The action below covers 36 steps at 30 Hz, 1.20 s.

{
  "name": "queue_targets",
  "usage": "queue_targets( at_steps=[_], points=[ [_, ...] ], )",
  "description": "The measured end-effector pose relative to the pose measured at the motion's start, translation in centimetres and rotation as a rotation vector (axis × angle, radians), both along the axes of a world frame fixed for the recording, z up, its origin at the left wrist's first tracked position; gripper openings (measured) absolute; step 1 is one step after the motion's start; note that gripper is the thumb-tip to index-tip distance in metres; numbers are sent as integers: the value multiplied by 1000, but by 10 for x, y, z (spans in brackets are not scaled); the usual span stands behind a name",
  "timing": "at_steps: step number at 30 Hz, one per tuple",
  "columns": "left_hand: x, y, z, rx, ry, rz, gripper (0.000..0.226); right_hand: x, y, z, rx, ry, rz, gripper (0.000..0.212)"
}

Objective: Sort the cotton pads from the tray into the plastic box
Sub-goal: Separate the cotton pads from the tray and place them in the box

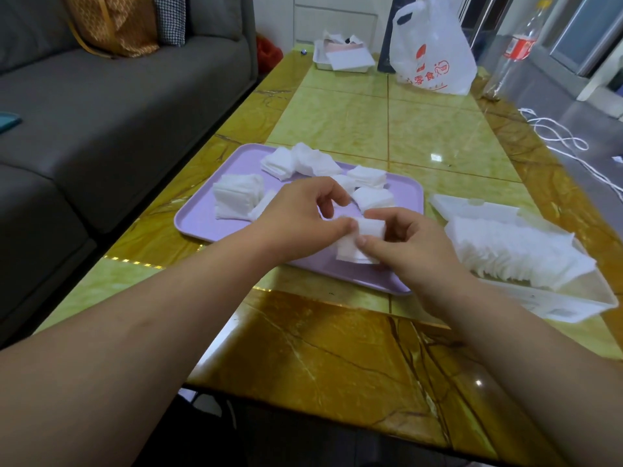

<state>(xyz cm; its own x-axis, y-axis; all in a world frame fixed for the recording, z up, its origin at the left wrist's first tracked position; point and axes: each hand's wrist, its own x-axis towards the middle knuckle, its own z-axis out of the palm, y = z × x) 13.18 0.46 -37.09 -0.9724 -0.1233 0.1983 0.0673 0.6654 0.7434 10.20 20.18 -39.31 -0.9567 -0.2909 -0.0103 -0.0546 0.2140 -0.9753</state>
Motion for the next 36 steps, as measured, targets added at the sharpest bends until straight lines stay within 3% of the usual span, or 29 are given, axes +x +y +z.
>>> queue_targets(
  at_steps=[2,4,7,9,13,16,19,22,30,34,36],
  points=[
    [-1,-14,0,-176,-23,117,26,-1,0,-3,34,25,-25,36],
    [0,-28,-3,-400,-163,188,36,-1,1,-3,57,35,-25,42],
    [5,-31,-5,-578,-302,144,36,1,0,-1,89,33,-34,47],
    [8,-28,-4,-525,-253,100,32,1,-1,-1,106,31,-40,46],
    [13,-17,1,-218,-173,-80,28,2,0,-1,127,20,-59,42],
    [10,-19,4,-94,-80,-44,25,1,2,0,115,19,-86,40],
    [7,-27,5,-175,-107,69,23,0,2,-1,119,10,-97,42],
    [9,-25,0,-202,-223,24,31,0,1,-1,120,0,-103,40],
    [5,-9,3,-126,-257,-27,44,0,1,0,120,-8,-118,37],
    [5,-7,4,-189,-324,17,30,1,1,1,115,-9,-116,39],
    [6,-10,2,-132,-314,22,25,1,1,2,110,-12,-117,38]
  ],
)
